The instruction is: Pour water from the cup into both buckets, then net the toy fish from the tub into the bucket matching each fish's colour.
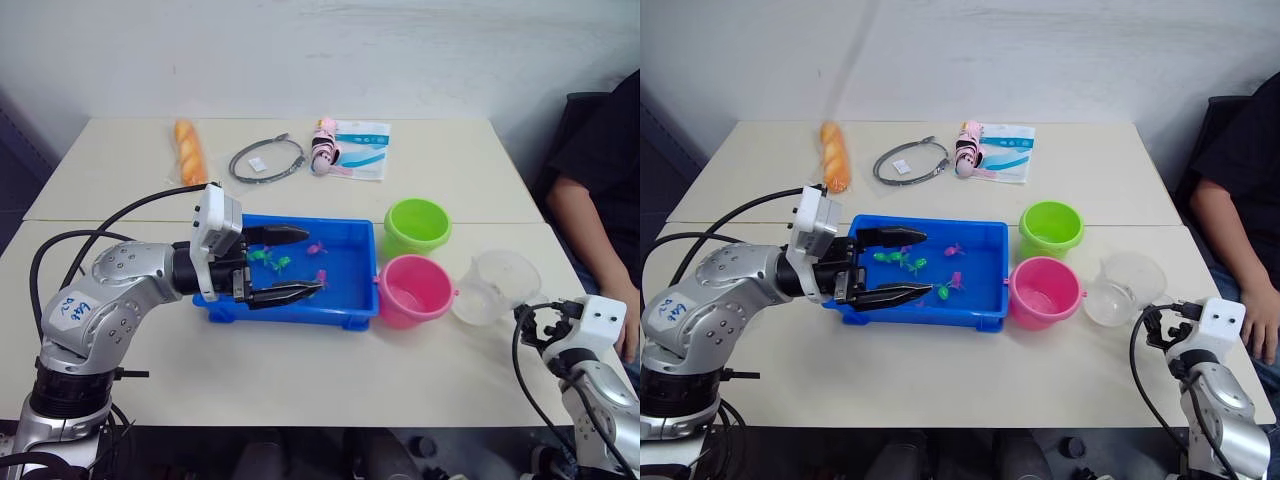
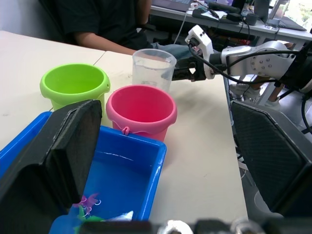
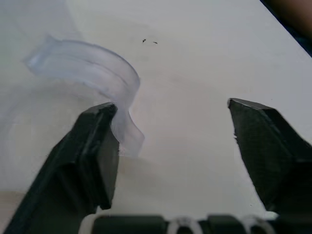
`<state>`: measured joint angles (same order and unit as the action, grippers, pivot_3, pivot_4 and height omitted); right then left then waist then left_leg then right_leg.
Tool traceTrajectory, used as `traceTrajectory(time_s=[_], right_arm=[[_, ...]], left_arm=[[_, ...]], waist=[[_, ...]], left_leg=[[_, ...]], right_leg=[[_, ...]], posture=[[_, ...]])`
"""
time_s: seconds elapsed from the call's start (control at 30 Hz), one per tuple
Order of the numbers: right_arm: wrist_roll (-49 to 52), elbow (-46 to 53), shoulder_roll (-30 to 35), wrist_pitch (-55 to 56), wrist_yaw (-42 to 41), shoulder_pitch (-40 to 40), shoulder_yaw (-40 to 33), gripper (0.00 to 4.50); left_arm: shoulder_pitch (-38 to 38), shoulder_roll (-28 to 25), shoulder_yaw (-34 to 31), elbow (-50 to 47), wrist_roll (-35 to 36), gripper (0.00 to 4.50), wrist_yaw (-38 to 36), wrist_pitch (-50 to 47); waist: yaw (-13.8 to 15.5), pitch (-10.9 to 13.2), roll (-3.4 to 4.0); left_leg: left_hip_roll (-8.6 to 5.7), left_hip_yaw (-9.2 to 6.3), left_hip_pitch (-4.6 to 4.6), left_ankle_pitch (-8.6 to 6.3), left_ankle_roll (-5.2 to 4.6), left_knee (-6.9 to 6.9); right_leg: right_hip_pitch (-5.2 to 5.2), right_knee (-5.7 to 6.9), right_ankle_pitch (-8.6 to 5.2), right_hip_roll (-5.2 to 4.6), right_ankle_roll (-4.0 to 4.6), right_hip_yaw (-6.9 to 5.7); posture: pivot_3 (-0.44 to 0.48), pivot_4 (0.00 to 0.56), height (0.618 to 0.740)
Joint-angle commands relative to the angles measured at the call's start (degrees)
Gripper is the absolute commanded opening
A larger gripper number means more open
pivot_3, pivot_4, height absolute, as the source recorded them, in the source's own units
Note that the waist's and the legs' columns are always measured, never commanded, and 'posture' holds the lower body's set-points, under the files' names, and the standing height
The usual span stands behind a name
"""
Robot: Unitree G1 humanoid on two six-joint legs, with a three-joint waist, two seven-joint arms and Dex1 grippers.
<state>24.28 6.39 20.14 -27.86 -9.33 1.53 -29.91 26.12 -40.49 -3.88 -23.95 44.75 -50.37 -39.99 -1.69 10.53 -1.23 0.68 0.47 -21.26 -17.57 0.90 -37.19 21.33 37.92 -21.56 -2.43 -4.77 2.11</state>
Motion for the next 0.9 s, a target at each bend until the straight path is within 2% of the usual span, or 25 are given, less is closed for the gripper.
traceTrajectory(time_s=[0.03,0.13,0.17,0.27,0.47,0.67,0.9], right_arm=[[1.4,-0.2,0.2,1.9,-0.7,-0.5,-2.1,1.73],[1.6,-1.2,0.5,2.9,-1.5,-0.9,-1.9,0.23],[1.6,-1.5,0.6,3.4,-1.7,-1.2,-2.0,0.04],[1.0,-2.1,1.0,5.1,-2.2,-1.5,-1.9,0.04],[-5.6,-1.3,9.1,11.0,-6.8,-1.5,1.1,0.04],[-14.1,3.3,17.4,12.5,-8.4,-2.9,6.8,0.04],[-25.2,8.0,21.6,12.4,-6.9,-7.8,15.0,0.04]], left_arm=[[0.7,0.0,-0.8,-1.4,-0.1,4.5,0.0,1.1],[1.0,0.0,-0.6,-1.0,-0.2,4.5,-0.2,1.1],[1.1,0.1,-0.5,-1.0,-0.1,4.5,-0.4,1.0],[1.2,0.1,-0.4,-0.7,0.0,4.5,-0.9,1.0],[1.1,-0.3,0.5,-0.3,-0.6,4.5,-2.2,1.1],[0.8,-0.4,0.8,0.3,-1.5,4.5,-3.8,1.5],[-0.1,-0.3,1.8,0.2,-2.6,4.5,-4.2,1.5]], waist=[[0.0,0.0,0.0],[0.1,0.0,0.0],[0.1,0.0,0.0],[0.1,0.0,0.01],[-0.1,0.1,0.13],[-0.1,0.1,0.13],[0.1,0.1,0.12]], left_leg=[[0.0,0.0,0.0,0.0,0.0,0.0],[0.0,0.0,-0.01,0.0,-0.01,0.0],[0.0,0.0,-0.01,0.0,-0.01,0.0],[0.0,0.01,-0.03,0.0,0.0,0.0],[-0.01,0.1,-0.02,0.0,-0.01,0.0],[0.01,0.11,-0.02,0.01,0.01,0.0],[0.0,0.11,-0.05,0.07,0.11,-0.01]], right_leg=[[0.0,0.0,0.0,0.0,0.0,0.0],[0.0,-0.02,0.0,0.0,0.0,0.0],[0.0,-0.02,0.0,-0.01,0.0,0.0],[0.01,-0.02,0.0,-0.01,0.0,0.0],[0.04,0.0,0.01,0.02,-0.01,0.06],[0.06,0.01,0.01,0.06,-0.01,0.09],[0.08,0.0,0.01,0.05,-0.01,0.09]], posture=[[0.0,0.15,0.74],[0.0,0.15,0.74],[0.0,0.15,0.74],[0.0,0.15,0.74],[0.0,0.15,0.74],[0.0,0.15,0.74],[0.0,0.15,0.74]])
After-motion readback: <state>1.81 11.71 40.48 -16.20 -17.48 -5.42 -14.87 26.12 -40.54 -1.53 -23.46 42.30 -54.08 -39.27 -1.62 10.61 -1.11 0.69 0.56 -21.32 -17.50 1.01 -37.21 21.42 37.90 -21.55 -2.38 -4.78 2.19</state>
